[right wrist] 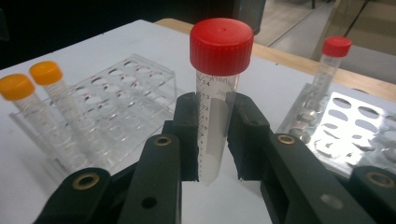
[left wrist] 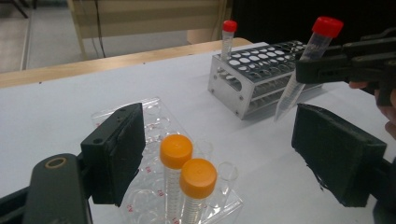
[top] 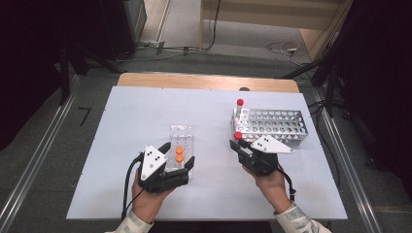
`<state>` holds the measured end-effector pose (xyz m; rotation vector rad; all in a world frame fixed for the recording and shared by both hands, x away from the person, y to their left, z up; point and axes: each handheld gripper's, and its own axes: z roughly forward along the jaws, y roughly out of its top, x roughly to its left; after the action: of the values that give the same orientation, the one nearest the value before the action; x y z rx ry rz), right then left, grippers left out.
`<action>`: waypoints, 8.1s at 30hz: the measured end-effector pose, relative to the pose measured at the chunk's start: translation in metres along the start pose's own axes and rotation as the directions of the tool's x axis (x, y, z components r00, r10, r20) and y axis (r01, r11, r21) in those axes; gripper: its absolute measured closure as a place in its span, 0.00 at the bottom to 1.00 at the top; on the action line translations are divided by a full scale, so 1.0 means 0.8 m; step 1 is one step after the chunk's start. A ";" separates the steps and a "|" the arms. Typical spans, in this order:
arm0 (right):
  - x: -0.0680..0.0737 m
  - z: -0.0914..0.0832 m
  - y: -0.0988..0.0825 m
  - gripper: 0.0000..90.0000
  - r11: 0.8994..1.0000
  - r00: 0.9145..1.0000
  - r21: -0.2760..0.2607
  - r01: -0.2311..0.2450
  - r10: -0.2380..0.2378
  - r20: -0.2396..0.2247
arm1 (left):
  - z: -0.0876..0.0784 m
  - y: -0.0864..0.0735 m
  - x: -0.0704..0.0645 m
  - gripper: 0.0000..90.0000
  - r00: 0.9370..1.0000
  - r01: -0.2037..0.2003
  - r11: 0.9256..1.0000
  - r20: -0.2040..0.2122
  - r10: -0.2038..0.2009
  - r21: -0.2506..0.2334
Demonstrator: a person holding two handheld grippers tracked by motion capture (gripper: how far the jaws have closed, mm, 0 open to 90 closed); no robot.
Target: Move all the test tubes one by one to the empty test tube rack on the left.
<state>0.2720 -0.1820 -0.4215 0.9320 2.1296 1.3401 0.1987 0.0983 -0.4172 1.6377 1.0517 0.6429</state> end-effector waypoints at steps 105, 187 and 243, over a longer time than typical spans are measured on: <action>0.057 -0.027 -0.039 0.31 0.988 0.972 0.052 0.143 -0.131 -0.196 | -0.051 0.054 0.016 0.78 0.986 0.096 0.986 0.151 -0.075 -0.133; 0.055 -0.026 -0.041 0.31 0.987 0.972 0.057 0.148 -0.135 -0.192 | 0.003 -0.012 0.041 0.72 0.997 0.005 1.000 -0.077 -0.004 0.005; -0.102 0.144 0.026 0.68 0.989 0.944 0.073 -0.128 0.099 0.315 | -0.003 -0.006 0.048 0.30 0.985 0.079 0.995 -0.150 -0.088 -0.063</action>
<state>0.4115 -0.1675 -0.4499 1.2325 1.9321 1.0685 0.2129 0.1334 -0.4245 1.5053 1.1956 0.7443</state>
